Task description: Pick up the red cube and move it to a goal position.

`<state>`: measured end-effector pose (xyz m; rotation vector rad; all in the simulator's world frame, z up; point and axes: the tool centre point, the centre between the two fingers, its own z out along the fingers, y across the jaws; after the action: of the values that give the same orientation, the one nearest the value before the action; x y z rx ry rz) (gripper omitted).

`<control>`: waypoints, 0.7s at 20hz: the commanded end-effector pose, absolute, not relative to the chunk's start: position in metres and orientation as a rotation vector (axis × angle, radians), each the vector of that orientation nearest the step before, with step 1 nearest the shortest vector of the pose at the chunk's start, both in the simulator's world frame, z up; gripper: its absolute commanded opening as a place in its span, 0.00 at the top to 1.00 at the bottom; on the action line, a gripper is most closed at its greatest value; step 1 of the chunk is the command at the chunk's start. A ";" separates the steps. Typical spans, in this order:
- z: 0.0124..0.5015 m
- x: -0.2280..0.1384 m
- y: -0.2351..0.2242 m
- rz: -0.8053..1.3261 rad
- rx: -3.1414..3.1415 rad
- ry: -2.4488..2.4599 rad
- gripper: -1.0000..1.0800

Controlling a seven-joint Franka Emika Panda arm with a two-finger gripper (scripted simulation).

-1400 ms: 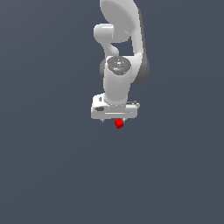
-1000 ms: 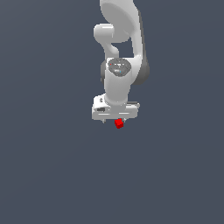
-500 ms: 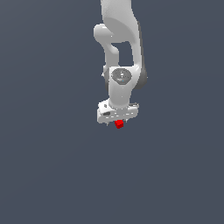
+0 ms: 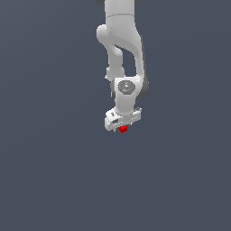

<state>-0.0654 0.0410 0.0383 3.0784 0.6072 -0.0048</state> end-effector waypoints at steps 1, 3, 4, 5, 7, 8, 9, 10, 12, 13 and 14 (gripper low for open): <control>0.029 -0.070 0.043 -0.001 3.073 0.648 0.04; 0.024 -0.072 0.044 0.000 3.070 0.668 0.04; 0.023 -0.073 0.044 0.000 3.069 0.675 0.04; 0.021 -0.074 0.044 0.000 3.068 0.680 0.04; 0.020 -0.074 0.044 0.000 3.067 0.684 0.04; 0.020 -0.074 0.044 0.000 3.067 0.684 1.00; 0.020 -0.074 0.044 0.000 3.067 0.684 1.00; 0.020 -0.074 0.044 0.000 3.067 0.684 1.00; 0.020 -0.074 0.044 0.000 3.067 0.684 1.00; 0.020 -0.074 0.044 0.000 3.067 0.684 1.00; 0.020 -0.074 0.044 0.000 3.067 0.684 1.00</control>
<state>-0.0739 0.0437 0.0208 3.0672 0.6825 0.0011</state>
